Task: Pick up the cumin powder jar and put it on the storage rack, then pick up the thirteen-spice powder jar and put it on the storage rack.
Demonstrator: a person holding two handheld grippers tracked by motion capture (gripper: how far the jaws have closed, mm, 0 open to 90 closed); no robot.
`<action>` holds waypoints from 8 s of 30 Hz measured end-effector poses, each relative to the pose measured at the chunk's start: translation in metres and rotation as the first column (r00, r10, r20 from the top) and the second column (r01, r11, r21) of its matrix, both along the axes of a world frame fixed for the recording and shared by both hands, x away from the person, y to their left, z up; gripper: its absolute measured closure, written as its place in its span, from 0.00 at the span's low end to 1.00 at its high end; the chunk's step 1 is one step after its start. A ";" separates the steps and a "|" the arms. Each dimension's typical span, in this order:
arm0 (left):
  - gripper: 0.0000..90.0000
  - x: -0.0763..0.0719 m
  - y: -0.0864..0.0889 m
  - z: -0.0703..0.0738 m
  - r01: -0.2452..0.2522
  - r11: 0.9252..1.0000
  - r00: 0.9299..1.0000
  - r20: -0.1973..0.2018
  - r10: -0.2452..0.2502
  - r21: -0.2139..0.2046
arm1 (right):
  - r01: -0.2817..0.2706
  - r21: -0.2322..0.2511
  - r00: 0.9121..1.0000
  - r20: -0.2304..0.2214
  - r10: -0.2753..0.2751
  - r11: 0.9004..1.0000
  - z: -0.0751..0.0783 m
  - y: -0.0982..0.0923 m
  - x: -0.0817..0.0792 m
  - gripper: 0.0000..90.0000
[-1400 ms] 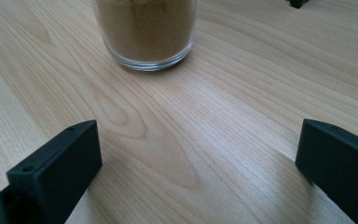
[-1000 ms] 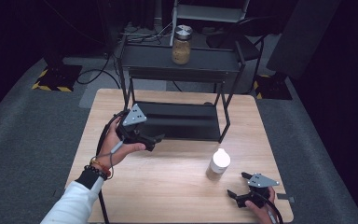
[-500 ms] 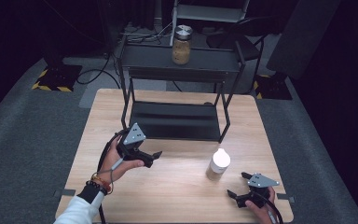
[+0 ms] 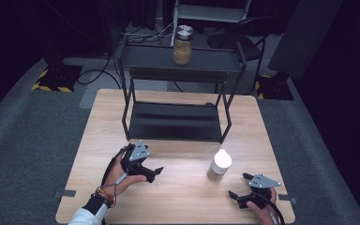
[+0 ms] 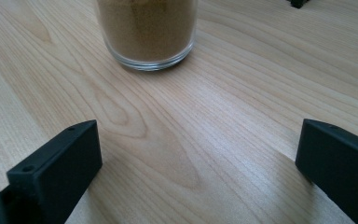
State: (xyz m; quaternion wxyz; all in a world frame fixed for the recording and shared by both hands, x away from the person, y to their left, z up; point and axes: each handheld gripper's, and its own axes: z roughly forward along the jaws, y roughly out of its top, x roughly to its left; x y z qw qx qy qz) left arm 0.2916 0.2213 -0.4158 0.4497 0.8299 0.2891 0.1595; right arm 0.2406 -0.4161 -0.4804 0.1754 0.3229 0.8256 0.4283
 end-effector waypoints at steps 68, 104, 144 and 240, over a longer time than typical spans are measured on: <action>0.00 -0.026 -0.005 -0.072 0.028 1.000 1.000 -0.011 -0.028 0.006 | -0.001 0.000 1.000 0.000 0.001 1.000 0.000 0.000 0.000 0.00; 0.00 -0.026 -0.005 -0.072 0.021 1.000 1.000 -0.012 -0.021 0.004 | 0.013 0.005 1.000 -0.018 -0.012 1.000 0.007 0.003 0.003 0.01; 0.00 -0.026 -0.003 -0.072 0.019 1.000 1.000 -0.019 -0.019 -0.010 | -0.202 0.117 0.979 0.022 0.201 0.972 0.043 0.033 0.078 0.14; 0.00 -0.027 -0.005 -0.072 0.017 1.000 1.000 -0.013 -0.017 0.002 | -0.128 0.214 0.972 0.223 0.079 0.969 0.330 0.095 0.212 0.34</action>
